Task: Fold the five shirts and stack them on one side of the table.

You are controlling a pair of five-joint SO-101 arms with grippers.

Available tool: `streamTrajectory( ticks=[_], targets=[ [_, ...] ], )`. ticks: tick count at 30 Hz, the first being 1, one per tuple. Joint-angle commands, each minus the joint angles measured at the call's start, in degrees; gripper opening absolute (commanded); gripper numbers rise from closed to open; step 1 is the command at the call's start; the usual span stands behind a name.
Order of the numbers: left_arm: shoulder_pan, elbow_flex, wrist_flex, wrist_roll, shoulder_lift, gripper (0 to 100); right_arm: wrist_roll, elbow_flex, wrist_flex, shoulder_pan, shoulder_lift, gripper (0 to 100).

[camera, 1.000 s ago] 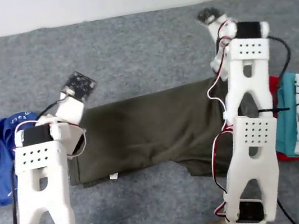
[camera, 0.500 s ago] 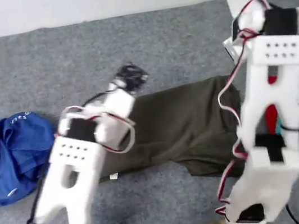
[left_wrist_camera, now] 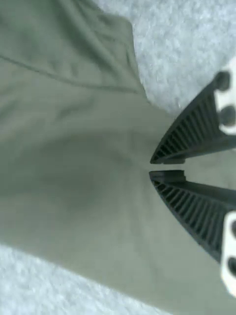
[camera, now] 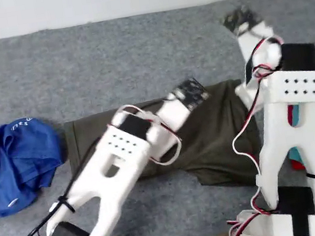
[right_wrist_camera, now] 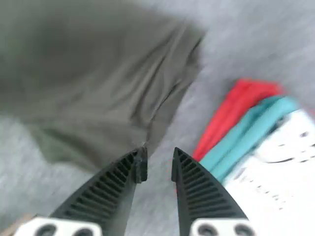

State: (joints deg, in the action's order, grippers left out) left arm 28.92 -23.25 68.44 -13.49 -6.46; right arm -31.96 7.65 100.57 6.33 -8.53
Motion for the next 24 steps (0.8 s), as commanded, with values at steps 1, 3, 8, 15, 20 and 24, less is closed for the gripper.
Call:
streamTrajectory(
  ticks=[1, 3, 8, 15, 20, 24],
  targets=[
    [-7.5, 4.1, 3.5, 0.1, -0.3, 3, 2.5, -5.7, 2.2, -0.3, -2.8, 9.7],
    [-12.8, 5.6, 6.0, 0.0, -0.3, 3, 3.1, -8.5, 2.1, -0.3, -2.3, 9.7],
    [-24.4, 9.9, 10.4, -0.2, -0.4, 3, 3.0, -17.9, -5.8, -0.3, -2.2, 9.8],
    [-33.4, 12.7, 10.8, -0.2, -0.4, 3, 2.7, -38.2, -32.1, -0.3, -2.1, 10.0],
    [-35.1, 12.7, 11.2, -0.1, -0.4, 3, 2.6, -42.9, -41.2, -1.6, 1.1, 10.0],
    [-35.2, 12.7, 11.2, -0.1, -0.4, 3, 0.0, -39.8, -42.8, 0.5, 8.9, 10.0]
  ],
)
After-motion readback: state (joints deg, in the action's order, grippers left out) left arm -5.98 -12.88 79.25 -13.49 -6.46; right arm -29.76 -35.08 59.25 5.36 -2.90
